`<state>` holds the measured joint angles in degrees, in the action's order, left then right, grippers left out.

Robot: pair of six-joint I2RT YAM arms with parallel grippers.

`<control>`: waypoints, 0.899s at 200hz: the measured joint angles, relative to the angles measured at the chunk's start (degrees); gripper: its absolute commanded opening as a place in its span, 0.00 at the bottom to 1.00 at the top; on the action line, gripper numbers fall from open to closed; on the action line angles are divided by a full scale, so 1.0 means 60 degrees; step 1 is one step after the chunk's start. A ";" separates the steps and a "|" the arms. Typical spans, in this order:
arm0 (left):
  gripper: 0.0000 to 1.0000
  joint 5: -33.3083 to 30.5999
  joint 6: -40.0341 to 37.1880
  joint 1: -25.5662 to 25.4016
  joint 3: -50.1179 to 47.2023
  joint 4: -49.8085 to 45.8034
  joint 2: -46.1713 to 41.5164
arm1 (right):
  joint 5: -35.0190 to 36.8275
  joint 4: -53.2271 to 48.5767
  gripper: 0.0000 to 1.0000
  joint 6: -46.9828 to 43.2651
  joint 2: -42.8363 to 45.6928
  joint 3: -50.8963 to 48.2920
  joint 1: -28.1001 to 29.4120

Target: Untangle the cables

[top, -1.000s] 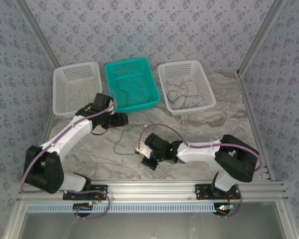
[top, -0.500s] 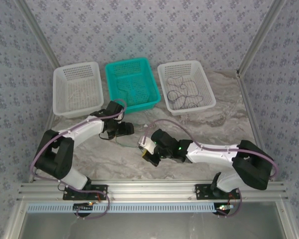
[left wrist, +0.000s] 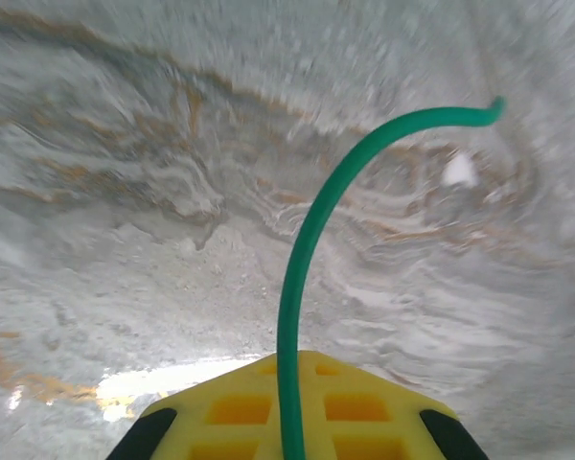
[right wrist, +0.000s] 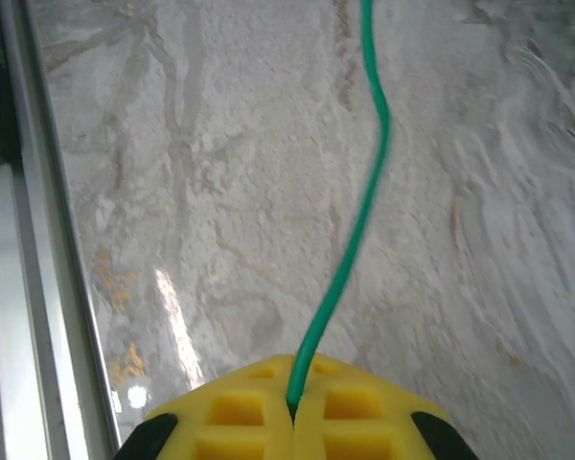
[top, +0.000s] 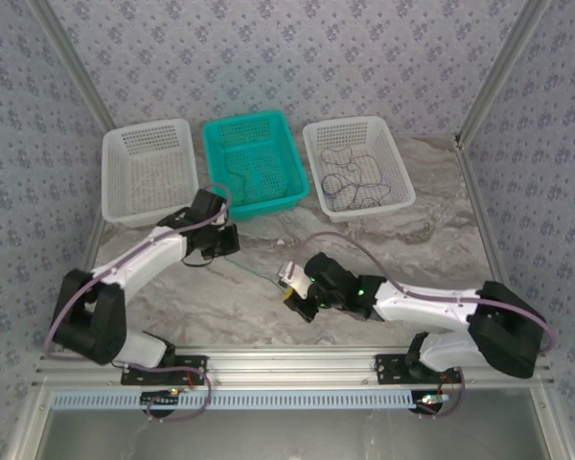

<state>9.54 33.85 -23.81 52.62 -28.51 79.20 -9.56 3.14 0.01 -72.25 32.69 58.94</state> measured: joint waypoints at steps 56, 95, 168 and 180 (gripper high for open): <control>0.00 0.2973 0.1137 0.1690 0.0015 -0.0171 -0.2732 | 0.0772 0.2215 0.00 0.0940 0.3548 -0.1555 -0.0630; 0.13 0.3880 0.1508 0.2065 0.0044 -0.0124 -0.2510 | 0.0576 0.2113 0.00 0.1260 0.4116 -0.1963 -0.1042; 0.26 0.2692 0.1836 0.4554 0.0310 0.1228 -0.2852 | 0.1424 -0.0965 0.00 0.1107 0.4302 -0.2102 -0.1665; 0.31 0.2692 0.1723 0.4557 0.0390 0.1322 -0.2969 | 0.1370 -0.1140 0.00 0.0925 0.4251 -0.1574 -0.1840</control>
<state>25.69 44.18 3.53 54.96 -20.58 61.39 -1.34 -3.70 5.56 -46.74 23.24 47.90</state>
